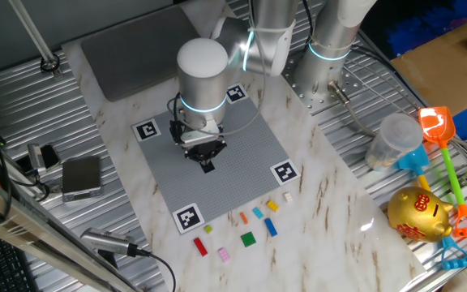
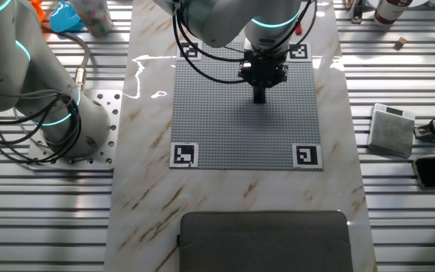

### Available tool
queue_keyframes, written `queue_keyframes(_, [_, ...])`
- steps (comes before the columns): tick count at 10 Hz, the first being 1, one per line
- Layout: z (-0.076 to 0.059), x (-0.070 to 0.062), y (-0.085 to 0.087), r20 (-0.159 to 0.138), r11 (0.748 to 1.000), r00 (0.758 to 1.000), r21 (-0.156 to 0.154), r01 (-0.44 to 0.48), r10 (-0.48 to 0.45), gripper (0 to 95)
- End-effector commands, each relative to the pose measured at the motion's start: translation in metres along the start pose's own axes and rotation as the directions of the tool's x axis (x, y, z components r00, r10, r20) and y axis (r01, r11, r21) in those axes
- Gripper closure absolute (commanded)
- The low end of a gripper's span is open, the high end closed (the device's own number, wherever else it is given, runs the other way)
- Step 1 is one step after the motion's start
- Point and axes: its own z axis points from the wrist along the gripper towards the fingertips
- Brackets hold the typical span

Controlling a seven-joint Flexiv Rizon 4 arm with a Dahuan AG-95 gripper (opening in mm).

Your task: Build with small Lego blocks

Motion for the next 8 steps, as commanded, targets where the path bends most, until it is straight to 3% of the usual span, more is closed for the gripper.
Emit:
queue_keyframes(1, [-0.001, 0.000, 0.001, 0.003, 1.000, 1.000, -0.003, 0.000, 0.000, 95.0])
queue_keyframes(3, [-0.006, -0.001, 0.001, -0.001, 1.000, 1.000, -0.003, -0.004, 0.004, 95.0])
queue_keyframes(5, [-0.026, -0.005, 0.004, -0.019, 1.000, 1.000, -0.002, -0.011, 0.011, 95.0])
queue_keyframes(6, [-0.032, -0.007, 0.005, -0.024, 1.000, 0.999, -0.002, -0.021, 0.021, 76.0])
queue_keyframes(8, [-0.039, -0.019, 0.007, -0.024, 0.999, 0.998, -0.003, -0.049, 0.049, 76.0])
